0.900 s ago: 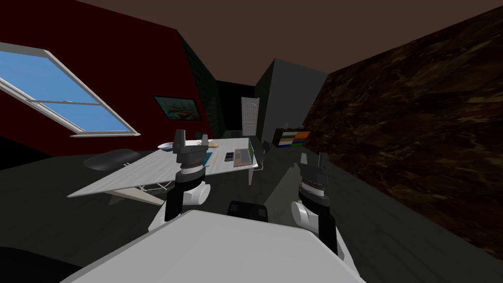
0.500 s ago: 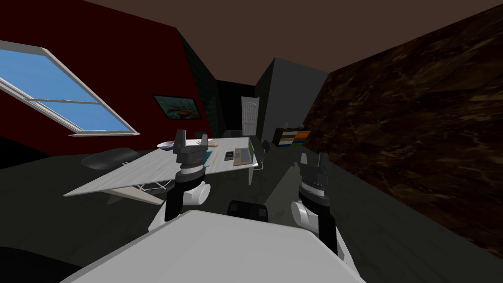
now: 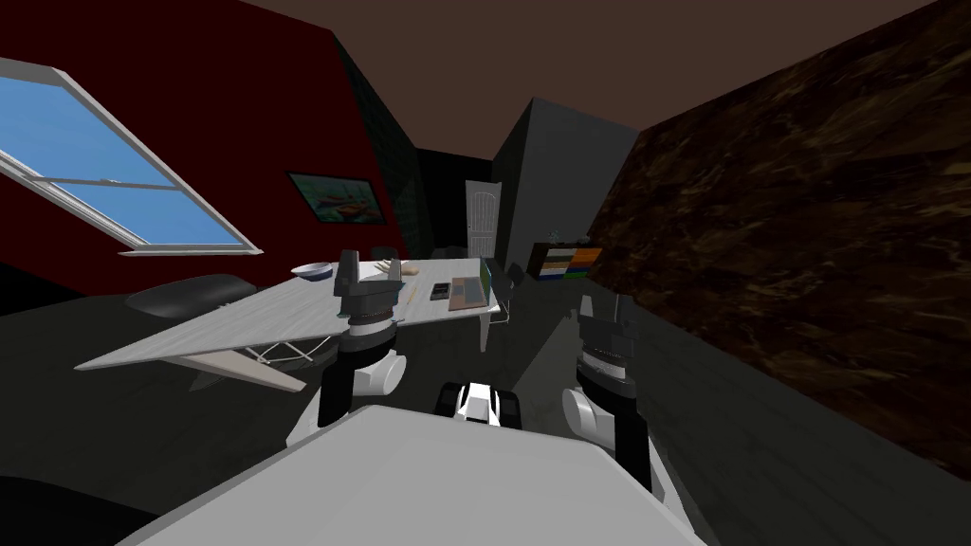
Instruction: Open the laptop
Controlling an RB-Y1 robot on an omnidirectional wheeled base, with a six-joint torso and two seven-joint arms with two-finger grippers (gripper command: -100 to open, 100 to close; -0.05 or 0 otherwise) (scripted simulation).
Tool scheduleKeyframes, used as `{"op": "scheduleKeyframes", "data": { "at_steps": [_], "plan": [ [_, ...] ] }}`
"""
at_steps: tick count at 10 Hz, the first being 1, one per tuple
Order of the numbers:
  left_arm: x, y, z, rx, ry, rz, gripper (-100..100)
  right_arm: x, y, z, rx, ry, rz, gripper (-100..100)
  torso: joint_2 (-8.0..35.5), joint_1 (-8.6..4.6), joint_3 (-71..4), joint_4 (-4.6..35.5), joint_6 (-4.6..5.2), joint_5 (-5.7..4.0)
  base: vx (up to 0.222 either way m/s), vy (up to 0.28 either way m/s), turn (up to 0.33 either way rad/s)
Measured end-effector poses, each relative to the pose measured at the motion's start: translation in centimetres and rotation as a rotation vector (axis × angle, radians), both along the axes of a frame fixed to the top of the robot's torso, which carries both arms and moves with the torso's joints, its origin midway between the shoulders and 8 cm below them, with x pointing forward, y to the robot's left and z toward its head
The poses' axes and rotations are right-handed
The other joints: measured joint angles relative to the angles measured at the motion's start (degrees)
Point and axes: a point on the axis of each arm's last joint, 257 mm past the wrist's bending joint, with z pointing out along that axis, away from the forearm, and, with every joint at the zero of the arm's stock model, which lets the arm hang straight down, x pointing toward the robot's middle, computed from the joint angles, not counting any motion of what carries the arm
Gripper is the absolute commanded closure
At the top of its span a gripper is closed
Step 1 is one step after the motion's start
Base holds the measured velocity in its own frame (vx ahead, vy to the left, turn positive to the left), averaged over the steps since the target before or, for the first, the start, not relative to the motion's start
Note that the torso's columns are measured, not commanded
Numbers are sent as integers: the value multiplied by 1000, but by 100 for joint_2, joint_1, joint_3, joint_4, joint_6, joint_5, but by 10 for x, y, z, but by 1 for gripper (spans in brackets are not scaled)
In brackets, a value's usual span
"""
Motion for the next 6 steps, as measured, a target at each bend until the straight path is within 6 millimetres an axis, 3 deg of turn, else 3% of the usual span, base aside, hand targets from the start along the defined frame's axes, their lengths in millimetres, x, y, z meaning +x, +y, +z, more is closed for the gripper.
{"op": "scheduleKeyframes", "data": {
  "at_steps": [1,3,6],
  "plan": [
    [0,0,0,0,0,0,-100,0,0,0,0,0,0,0,423,0,-846,423,0,0,23,-32,10],
    [10,-6,-5,48,37,-8,-100,0,0,0,0,1,0,0,661,-16,-1358,665,0,-4,35,-76,12],
    [25,-8,-16,95,104,1,-100,0,0,0,0,1,0,0,687,-4,-1386,690,0,-1,46,-96,14]
  ]
}}
